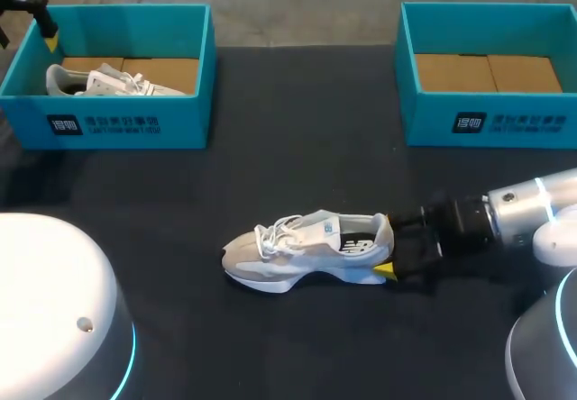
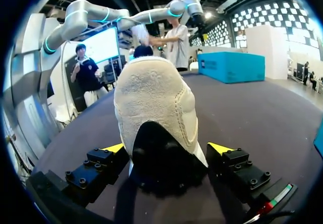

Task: Take the shoe out of the shoebox, open the shoe tongue, remove and reinsert the insole, then place the shoe into the shoebox

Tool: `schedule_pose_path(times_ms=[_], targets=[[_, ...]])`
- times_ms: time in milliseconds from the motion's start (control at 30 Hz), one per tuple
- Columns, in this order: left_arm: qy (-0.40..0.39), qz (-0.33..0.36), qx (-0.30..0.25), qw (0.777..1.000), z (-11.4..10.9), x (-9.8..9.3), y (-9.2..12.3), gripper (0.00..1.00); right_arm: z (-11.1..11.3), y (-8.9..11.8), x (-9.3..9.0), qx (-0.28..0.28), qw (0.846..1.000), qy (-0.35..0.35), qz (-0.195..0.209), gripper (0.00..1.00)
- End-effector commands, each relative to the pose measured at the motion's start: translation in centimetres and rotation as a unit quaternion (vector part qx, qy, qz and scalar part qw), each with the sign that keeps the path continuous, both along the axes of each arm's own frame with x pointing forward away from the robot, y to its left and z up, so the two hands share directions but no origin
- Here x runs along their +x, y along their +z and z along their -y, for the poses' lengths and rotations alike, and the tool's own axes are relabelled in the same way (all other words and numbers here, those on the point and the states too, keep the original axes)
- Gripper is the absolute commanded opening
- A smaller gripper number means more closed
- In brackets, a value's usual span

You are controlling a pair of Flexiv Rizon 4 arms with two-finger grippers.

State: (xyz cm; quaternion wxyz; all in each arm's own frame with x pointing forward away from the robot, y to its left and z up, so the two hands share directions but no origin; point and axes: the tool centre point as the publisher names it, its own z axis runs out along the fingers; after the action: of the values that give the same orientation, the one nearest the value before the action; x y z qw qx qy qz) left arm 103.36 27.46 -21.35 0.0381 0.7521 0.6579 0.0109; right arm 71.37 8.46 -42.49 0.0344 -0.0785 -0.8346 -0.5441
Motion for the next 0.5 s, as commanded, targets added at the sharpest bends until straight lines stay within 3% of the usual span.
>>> schedule_pose_path(times_ms=[33,500], targets=[[0.0,0.001,0.001,1.0,0.0,-0.2,0.0,1.0,-0.9,-0.5,0.1,-0.001,1.0,0.001,0.0,1.0],[0.0,0.001,0.001,1.0,0.0,-0.2,0.0,1.0,-2.8,-1.0,-0.6,0.02,0.999,0.002,0.027,1.0]])
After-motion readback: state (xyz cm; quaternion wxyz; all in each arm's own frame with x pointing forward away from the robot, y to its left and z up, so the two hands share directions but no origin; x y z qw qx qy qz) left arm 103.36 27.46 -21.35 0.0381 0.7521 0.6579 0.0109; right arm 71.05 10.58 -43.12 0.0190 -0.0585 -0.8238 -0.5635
